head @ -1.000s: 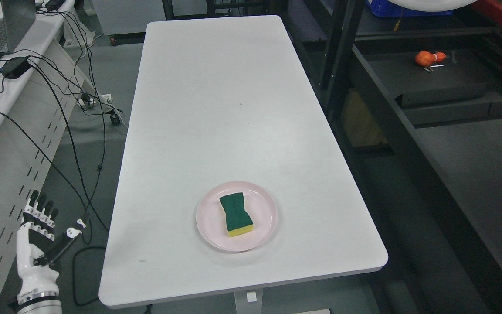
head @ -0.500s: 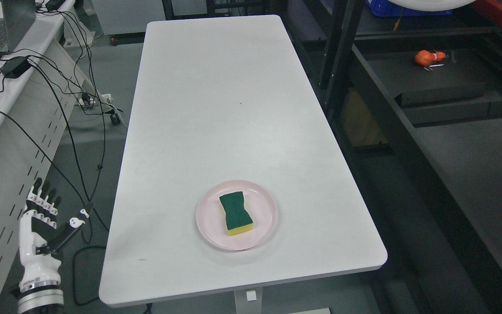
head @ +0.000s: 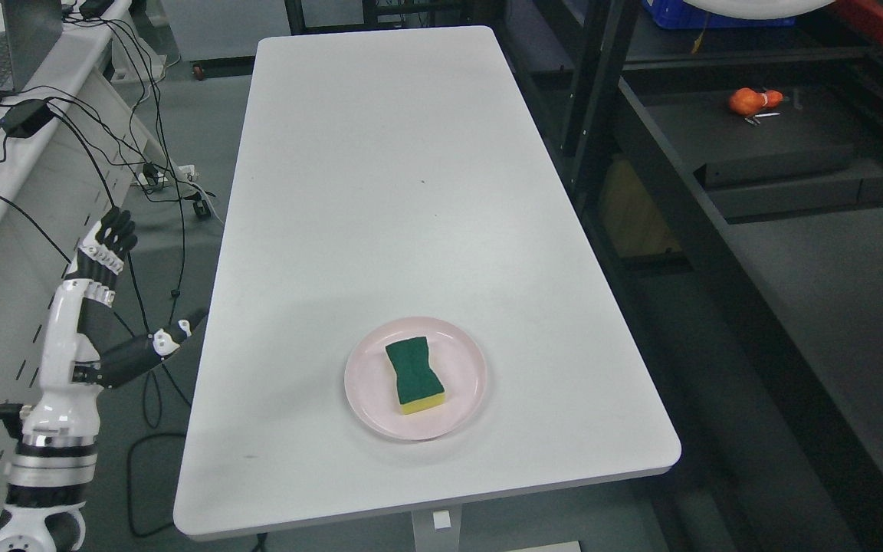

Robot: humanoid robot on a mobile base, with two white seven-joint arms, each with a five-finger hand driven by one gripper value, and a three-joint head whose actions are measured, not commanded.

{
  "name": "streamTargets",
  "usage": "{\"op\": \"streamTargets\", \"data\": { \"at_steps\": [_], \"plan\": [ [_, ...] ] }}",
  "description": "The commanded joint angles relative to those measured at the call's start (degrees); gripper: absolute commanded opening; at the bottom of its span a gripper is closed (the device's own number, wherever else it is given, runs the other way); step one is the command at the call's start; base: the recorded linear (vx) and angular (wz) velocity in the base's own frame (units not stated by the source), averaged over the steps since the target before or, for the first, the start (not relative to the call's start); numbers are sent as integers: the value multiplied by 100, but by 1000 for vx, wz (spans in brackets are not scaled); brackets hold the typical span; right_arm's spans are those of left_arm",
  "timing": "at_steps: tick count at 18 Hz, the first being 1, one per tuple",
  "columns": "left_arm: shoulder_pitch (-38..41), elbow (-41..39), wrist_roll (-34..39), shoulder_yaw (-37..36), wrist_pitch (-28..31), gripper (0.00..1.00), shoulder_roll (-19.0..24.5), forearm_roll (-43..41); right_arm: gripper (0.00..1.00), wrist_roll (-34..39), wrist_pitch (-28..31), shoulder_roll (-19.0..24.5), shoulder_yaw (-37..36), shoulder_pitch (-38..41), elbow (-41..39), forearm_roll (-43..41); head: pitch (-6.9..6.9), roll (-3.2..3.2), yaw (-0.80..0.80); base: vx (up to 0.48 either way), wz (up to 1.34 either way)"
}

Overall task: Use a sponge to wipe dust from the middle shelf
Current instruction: 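Reach the left hand over the pink plate toward the sponge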

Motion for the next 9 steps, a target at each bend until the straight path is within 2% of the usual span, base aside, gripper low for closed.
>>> {"op": "streamTargets", "data": {
  "at_steps": [1, 3, 5, 9],
  "plan": [
    [-463, 511, -359, -542, -556, 99, 1470, -2062, 100, -1, 418, -100, 0, 0, -100, 0, 0, 0, 0, 0, 0],
    [-647, 687, -368, -542, -652, 98, 1778, -2898, 100, -9, 418, -100, 0, 0, -100, 0, 0, 0, 0, 0, 0],
    [-919, 793, -368, -664, -1011, 97, 2103, -3679, 100, -1, 418, -100, 0, 0, -100, 0, 0, 0, 0, 0, 0],
    [-1780, 864, -368, -1717, -1540, 96, 2201, -4579, 100, -1, 418, -100, 0, 0, -100, 0, 0, 0, 0, 0, 0]
  ]
}}
